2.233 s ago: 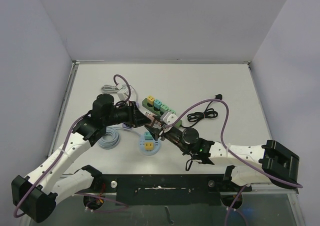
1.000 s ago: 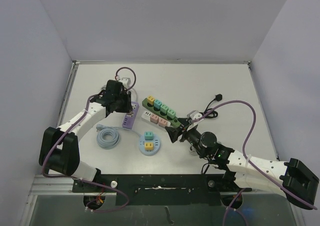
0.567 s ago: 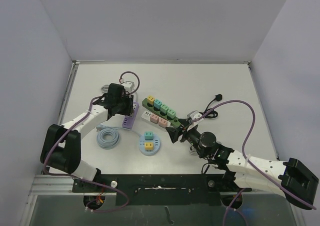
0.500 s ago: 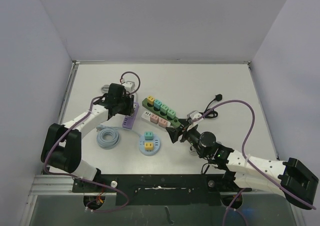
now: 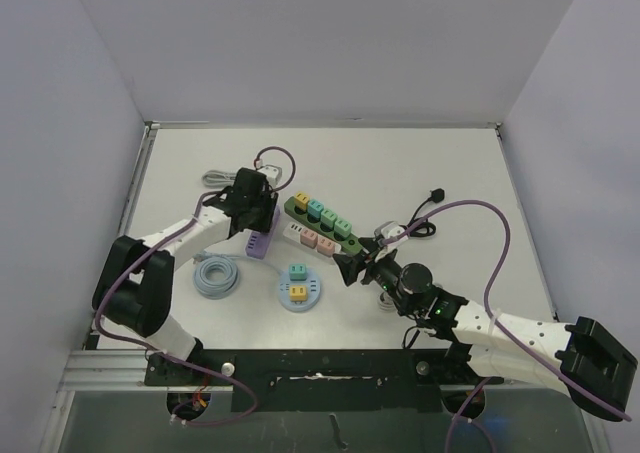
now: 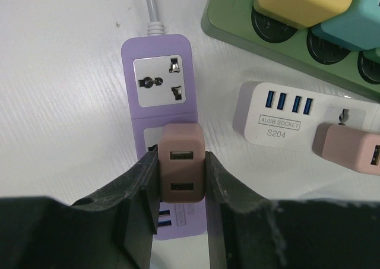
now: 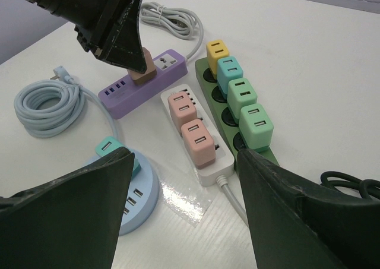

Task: Insert the plug

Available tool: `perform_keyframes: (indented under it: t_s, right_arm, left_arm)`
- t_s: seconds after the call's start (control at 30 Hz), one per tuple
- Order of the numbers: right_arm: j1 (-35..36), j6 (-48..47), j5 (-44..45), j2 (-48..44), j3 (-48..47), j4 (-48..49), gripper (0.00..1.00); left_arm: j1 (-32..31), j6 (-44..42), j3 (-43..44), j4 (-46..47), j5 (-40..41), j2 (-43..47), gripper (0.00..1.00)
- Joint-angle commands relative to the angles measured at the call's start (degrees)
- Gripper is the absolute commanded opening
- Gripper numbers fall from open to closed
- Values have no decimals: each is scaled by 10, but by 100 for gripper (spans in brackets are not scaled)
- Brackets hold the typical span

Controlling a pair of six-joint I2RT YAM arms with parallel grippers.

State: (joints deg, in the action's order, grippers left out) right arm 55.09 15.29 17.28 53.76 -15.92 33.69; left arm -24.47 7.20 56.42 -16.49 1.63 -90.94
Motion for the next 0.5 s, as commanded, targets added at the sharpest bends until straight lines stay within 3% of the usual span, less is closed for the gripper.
perform_keyframes:
  t_s: [0.0, 0.47]
  right_arm:
    - [-6, -2, 0, -16, 4, 30, 72]
    - [-8, -4, -5, -36, 4, 19, 72]
  left_arm:
    - [-27, 7, 16, -54, 63, -45, 12]
    - [-11, 60, 62, -156, 6, -138, 10]
